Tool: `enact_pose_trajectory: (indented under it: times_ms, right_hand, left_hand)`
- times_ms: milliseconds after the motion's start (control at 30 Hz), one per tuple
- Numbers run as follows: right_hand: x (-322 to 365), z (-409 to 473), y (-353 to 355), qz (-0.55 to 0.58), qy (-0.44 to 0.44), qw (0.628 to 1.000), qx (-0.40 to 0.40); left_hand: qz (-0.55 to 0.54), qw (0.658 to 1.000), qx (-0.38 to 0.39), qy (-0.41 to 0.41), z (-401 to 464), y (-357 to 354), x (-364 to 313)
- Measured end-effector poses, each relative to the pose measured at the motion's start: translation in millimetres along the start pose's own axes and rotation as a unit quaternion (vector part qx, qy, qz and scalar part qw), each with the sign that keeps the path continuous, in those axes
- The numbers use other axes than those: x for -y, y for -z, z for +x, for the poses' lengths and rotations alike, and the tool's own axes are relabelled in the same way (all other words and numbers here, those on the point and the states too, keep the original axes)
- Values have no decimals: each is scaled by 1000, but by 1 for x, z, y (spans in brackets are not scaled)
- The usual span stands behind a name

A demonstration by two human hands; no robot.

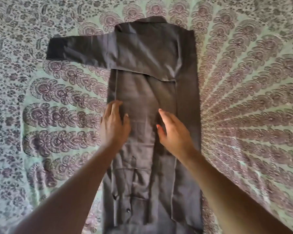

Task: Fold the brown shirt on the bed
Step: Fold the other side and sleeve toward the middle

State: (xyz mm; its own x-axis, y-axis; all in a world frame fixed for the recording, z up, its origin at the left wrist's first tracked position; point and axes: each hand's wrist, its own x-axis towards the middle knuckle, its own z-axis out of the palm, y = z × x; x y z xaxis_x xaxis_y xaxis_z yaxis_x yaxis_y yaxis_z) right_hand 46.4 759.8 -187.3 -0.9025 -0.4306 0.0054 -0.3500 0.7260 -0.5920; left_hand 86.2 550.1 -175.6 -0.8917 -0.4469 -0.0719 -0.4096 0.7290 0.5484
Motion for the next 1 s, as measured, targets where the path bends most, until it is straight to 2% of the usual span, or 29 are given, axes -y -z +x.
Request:
enact_pose_trajectory:
  times_ms: [67,267,367,500,667,800,867,933,1000]
  right_hand:
    - [16,37,-12,-2,-10,1000,6]
    - [59,155,-44,-64,-3,996,-64]
    - [65,198,-61,-116,-47,991,-55]
    - [62,213,-88,-134,-114,984,-26]
    - [52,200,-104,-182,-86,977,-70]
    - [48,198,-109,-188,-83,976,-73]
    - [49,199,-112,-198,-81,975,-61]
    - [52,200,-115,-207,-85,973,-65]
    - [54,198,-116,-213,-93,971,-60]
  left_hand:
    - [-1,1000,-6,13,38,16,17]
    - [-1,999,-19,45,161,61,69]
    - [-25,997,-55,49,213,75,92]
    - [-57,985,-72,147,258,74,124]
    - [-29,964,-78,251,287,80,124]
    - [-38,941,-80,326,301,84,122]
    - [-76,926,-92,357,307,86,133]
    - [-172,903,-114,378,307,87,137]
    - [-261,884,-126,366,298,88,127]
